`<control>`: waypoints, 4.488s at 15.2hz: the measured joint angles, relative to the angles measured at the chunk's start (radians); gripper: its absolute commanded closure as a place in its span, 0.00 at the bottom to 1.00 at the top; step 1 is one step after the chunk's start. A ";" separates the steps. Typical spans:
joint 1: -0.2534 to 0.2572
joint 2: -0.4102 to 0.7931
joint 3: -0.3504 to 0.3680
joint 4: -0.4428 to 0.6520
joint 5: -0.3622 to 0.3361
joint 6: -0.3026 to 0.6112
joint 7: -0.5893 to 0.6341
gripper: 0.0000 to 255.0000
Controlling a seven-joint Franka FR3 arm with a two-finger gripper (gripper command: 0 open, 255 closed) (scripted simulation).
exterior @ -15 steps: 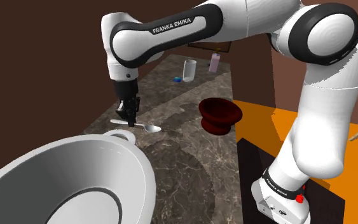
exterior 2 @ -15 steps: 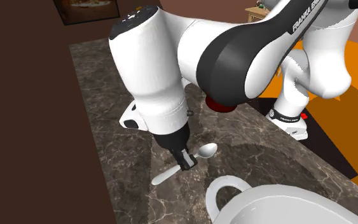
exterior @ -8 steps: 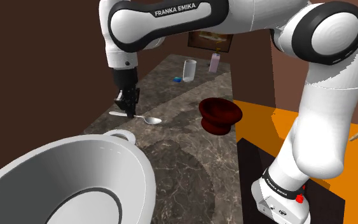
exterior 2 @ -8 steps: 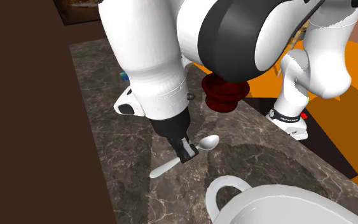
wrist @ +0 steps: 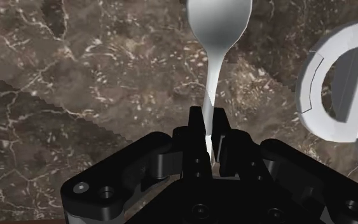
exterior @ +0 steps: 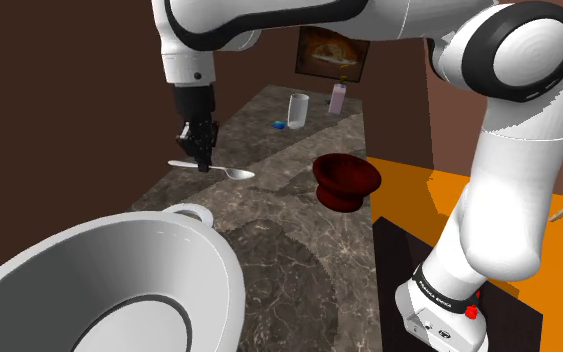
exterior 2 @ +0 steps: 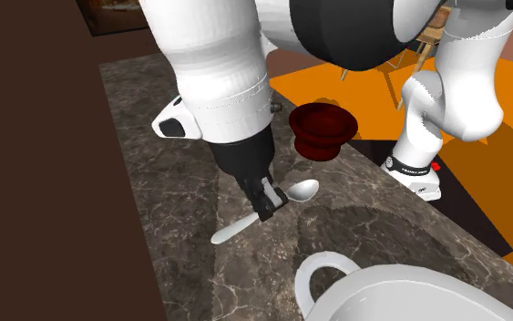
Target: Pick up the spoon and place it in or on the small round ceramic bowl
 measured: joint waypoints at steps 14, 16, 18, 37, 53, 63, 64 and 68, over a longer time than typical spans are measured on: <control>-0.088 -0.265 -0.045 -0.227 0.066 -0.044 -0.132 1.00; -0.106 -0.322 -0.064 -0.285 0.074 -0.046 -0.172 1.00; -0.125 -0.388 -0.089 -0.356 0.081 -0.046 -0.219 1.00; -0.248 -0.805 -0.323 -0.774 -0.009 -0.078 -0.563 1.00; -0.248 -0.792 -0.322 -0.928 -0.008 0.089 -0.573 1.00; -0.249 -0.786 -0.323 -0.909 -0.009 0.075 -0.574 0.00; -0.248 -0.782 -0.322 -0.885 -0.008 0.056 -0.571 0.00; -0.250 -0.772 -0.326 -0.797 -0.011 -0.022 -0.571 0.00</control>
